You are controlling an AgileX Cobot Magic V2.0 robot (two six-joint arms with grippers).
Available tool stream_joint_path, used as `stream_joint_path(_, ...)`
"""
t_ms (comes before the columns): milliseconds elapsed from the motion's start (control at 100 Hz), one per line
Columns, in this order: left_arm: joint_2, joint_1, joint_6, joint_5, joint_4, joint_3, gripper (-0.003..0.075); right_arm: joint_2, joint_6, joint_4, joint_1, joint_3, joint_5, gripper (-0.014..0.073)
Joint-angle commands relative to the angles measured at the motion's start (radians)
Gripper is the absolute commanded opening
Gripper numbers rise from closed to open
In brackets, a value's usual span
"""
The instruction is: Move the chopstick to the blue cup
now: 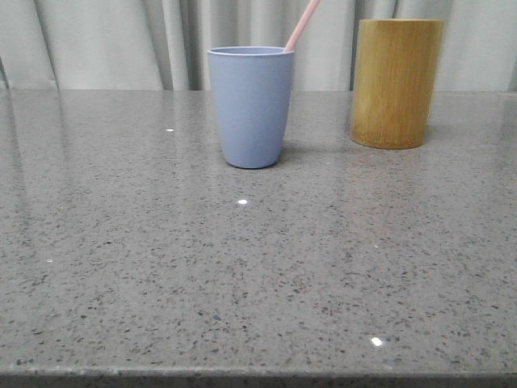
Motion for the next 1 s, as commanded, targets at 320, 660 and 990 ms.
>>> stream_joint_path(320,-0.034,0.003,-0.009,-0.088,-0.008,0.009,-0.0019,0.007,-0.004,-0.021,-0.005,-0.01,-0.068,-0.0068)
stream_joint_path(660,-0.034,0.003,-0.009,-0.088,-0.008,0.009,-0.0019,-0.111,-0.146,0.046,-0.006,0.2,-0.231,-0.0068)
stream_joint_path(990,-0.034,0.003,-0.009,-0.088,-0.008,0.009,-0.0019,-0.326,-0.245,0.184,-0.188,0.431,-0.429,-0.0068)
